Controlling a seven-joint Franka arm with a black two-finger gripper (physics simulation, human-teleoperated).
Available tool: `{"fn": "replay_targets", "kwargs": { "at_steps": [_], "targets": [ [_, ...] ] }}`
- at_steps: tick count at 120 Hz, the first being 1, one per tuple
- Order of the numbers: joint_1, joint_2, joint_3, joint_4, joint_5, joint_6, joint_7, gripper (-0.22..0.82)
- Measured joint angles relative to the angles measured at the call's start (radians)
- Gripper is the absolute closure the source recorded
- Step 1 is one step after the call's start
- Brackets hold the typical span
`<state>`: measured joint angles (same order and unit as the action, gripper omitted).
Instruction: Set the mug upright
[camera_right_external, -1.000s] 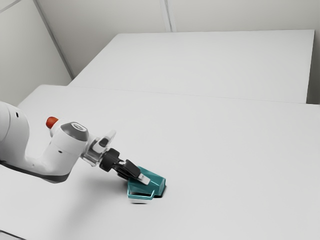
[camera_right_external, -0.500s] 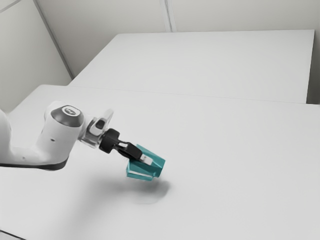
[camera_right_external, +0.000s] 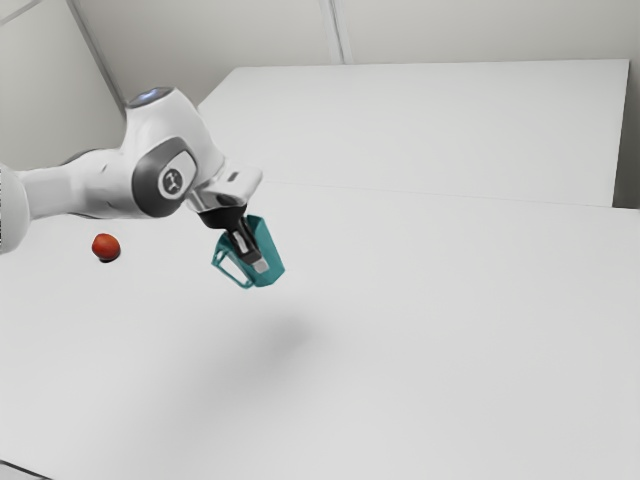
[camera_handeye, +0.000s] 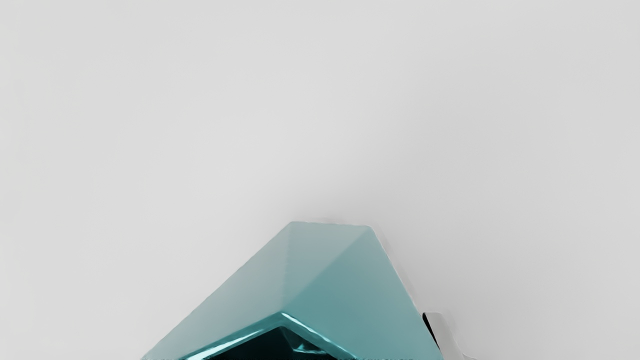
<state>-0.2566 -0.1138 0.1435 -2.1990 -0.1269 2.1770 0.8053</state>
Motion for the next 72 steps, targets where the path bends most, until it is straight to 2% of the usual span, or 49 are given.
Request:
{"fn": "replay_targets", "kwargs": {
  "at_steps": [24,55,72],
  "targets": [
    [0.000,0.035,-0.001,-0.004,0.200,0.044,-0.127,0.76],
    [-0.001,0.097,0.001,-0.014,0.238,0.089,-0.242,0.76],
    [-0.001,0.081,0.001,-0.062,0.235,0.104,-0.288,0.77]
  ]
}}
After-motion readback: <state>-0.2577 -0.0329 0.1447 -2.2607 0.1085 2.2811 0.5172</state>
